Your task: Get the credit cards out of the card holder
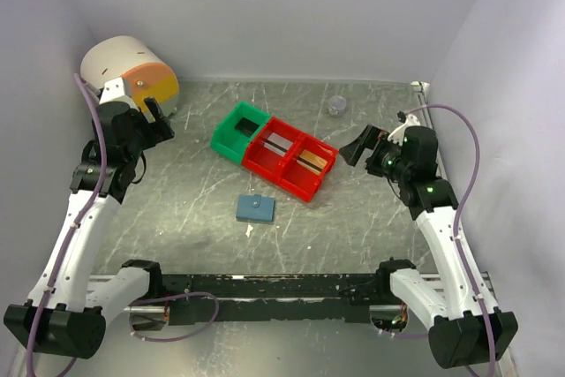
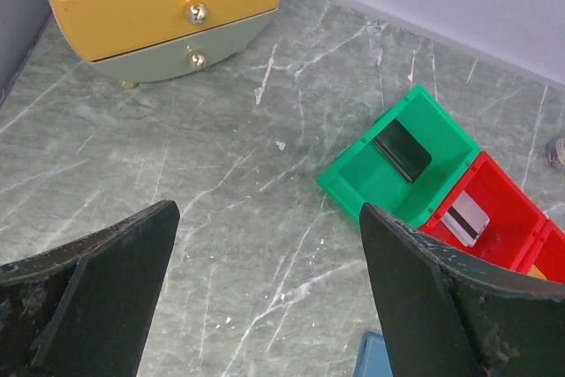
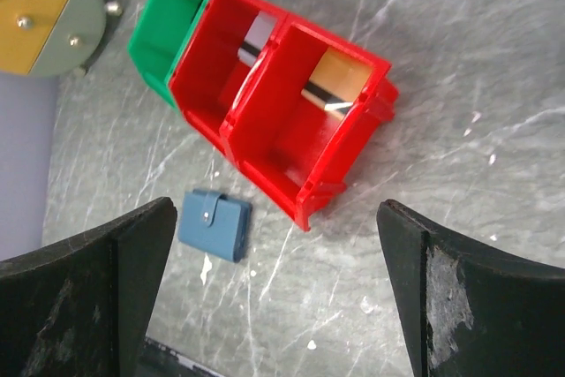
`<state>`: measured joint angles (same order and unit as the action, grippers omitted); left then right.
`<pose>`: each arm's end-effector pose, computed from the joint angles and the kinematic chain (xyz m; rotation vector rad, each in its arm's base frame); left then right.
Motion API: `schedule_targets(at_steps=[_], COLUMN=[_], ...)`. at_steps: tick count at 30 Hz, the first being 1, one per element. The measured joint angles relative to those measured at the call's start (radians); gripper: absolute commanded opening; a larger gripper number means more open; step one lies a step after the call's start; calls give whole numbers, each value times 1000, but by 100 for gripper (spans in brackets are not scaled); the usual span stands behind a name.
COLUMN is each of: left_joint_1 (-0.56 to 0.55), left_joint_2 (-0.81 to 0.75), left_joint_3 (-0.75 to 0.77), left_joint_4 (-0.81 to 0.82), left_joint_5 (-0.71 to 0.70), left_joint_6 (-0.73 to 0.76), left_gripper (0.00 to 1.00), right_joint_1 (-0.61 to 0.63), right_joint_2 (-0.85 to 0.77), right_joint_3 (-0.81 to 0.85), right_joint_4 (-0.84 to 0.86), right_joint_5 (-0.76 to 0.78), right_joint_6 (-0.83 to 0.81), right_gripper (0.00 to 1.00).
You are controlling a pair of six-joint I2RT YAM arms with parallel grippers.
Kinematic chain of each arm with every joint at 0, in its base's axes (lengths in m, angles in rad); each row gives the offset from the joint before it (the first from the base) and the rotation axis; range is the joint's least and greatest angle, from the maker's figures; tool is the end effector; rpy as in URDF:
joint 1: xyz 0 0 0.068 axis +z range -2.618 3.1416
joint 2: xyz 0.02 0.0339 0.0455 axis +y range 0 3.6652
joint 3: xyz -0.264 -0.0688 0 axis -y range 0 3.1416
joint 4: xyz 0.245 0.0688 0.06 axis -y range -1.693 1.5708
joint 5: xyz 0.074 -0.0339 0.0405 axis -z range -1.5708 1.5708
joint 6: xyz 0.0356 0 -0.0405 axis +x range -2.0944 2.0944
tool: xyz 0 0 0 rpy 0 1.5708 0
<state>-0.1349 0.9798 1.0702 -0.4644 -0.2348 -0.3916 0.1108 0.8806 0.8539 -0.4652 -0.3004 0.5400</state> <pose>0.2118 -0.0204 0.3749 -0.4009 1.8940 -0.1226 0.1913 0.0319 0.3195 0.2622 2.0992 0.7054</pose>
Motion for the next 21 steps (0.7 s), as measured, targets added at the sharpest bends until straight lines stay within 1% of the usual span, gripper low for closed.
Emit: schedule_targets(at_steps=[4, 7, 9, 11, 13, 15, 17, 19, 21], left_joint_1=[0, 0, 0, 0, 0, 0, 0, 0, 0], left_joint_2=[4, 6, 6, 11, 23, 42, 56, 59, 54], left_joint_3=[0, -2, -8, -15, -23, -30, -41, -67, -101], left_joint_4=[-8, -12, -12, -13, -16, -23, -28, -30, -28], left_joint_5=[17, 48, 78, 109, 151, 199, 245, 291, 332], left_joint_6=[-9, -10, -10, -10, -10, -10, -10, -13, -21], left_gripper=[96, 96, 96, 96, 96, 96, 96, 96, 96], right_joint_1=[0, 0, 0, 0, 1, 13, 63, 153, 233], right_joint_2=[24, 24, 18, 9, 13, 34, 85, 150, 207], right_joint_3=[57, 52, 24, -25, -82, -137, -155, -122, -63], right_joint_4=[-19, -11, 23, 77, 159, 245, 275, 249, 198], right_joint_5=[57, 18, -57, -154, -266, -357, -388, -349, -286], right_joint_6=[-16, -59, -79, -77, -42, 8, 28, 15, -6], right_gripper=[100, 100, 100, 96, 92, 92, 92, 92, 89])
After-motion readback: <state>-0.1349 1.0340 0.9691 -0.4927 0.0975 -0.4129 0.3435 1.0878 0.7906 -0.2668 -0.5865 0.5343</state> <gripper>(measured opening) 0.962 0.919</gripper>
